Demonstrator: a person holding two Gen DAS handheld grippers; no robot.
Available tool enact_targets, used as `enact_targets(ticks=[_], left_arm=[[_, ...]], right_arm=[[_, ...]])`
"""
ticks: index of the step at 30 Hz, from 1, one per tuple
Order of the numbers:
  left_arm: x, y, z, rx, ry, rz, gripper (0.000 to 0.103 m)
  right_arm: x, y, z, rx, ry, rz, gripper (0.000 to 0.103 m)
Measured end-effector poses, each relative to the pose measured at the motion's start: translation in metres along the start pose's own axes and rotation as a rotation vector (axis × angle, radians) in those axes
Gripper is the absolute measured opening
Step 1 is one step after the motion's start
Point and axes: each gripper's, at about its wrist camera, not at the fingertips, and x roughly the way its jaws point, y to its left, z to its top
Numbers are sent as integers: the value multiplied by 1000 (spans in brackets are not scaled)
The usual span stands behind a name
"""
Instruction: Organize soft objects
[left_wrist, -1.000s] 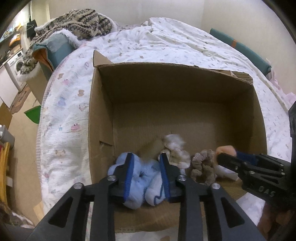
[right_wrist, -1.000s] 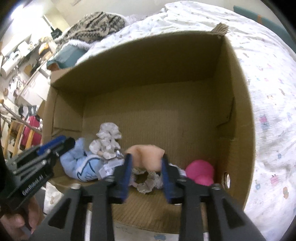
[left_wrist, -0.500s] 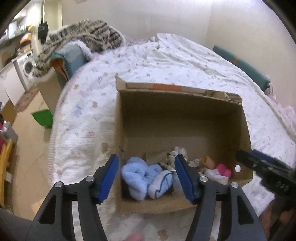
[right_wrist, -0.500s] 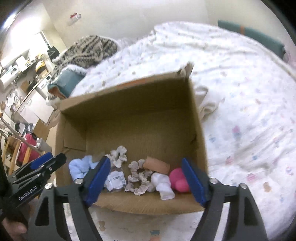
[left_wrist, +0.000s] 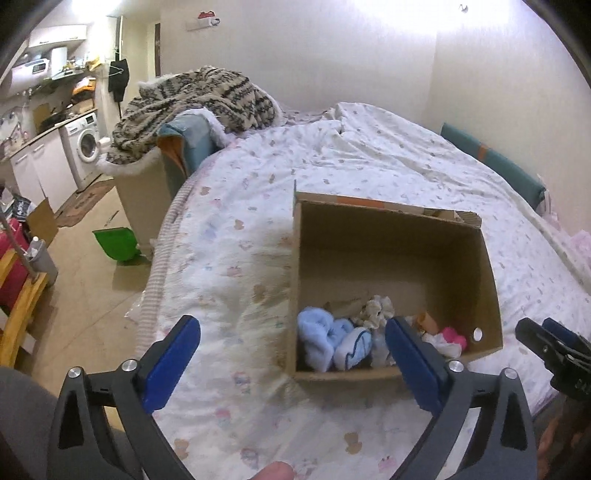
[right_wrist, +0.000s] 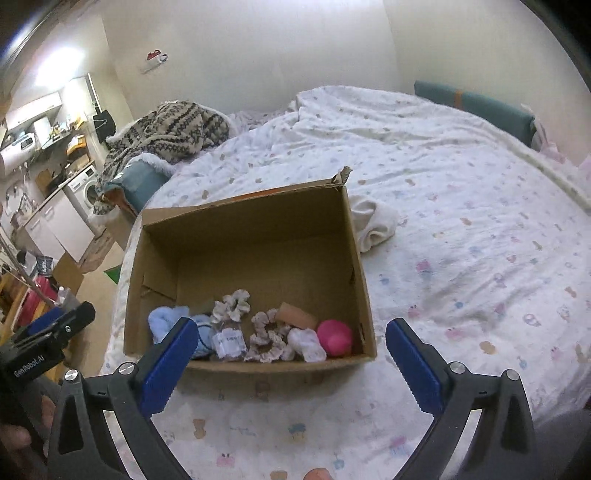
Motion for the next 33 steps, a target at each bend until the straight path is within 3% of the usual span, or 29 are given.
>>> enact_targets(ticks=[8,13,20,33], left_arm=[[-24,-4,-21,26,-2,4,102],[-30,-7,-25,33,-32,4,102],[-8,-9,-30,26,40,12,102],[-1,-15,-33,39,63,-7,102]], right_arm=[[-24,14,-17,-30,-99,-8,103],[-20,20,-27,-43,-92,-23,103],[-6,13,-28,-18,-61,-56,103],[-6,18,-31,-39,-50,-58,103]])
